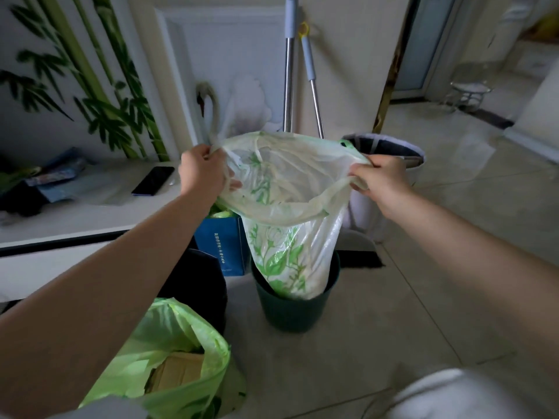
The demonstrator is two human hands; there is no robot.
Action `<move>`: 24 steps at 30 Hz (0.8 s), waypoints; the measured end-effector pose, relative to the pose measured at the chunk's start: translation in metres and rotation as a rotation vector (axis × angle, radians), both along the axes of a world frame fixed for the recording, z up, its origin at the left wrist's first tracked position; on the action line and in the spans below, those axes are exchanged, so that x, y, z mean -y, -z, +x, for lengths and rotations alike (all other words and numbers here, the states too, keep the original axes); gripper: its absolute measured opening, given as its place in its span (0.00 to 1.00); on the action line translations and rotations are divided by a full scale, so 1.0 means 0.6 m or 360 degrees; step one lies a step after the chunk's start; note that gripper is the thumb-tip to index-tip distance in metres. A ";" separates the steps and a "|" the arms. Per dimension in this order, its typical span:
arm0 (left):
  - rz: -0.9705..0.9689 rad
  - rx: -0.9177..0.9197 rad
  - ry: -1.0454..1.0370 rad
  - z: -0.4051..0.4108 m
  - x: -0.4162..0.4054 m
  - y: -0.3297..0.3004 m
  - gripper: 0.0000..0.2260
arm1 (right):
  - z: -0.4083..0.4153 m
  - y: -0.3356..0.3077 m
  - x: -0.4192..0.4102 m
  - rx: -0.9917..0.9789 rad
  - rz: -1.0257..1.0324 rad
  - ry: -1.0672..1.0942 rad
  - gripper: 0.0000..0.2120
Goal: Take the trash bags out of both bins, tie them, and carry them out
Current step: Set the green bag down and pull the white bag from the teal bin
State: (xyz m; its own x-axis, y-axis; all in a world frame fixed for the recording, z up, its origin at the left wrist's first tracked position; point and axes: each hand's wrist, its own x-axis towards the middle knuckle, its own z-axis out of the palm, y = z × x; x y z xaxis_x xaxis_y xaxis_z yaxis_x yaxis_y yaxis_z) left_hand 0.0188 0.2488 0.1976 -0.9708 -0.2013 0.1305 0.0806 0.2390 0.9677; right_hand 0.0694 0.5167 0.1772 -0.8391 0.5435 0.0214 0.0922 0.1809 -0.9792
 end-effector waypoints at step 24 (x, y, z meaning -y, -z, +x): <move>-0.0068 -0.0152 -0.0073 0.299 0.078 -0.020 0.08 | 0.247 -0.026 0.071 -0.0139 -0.0006 -0.0176 0.06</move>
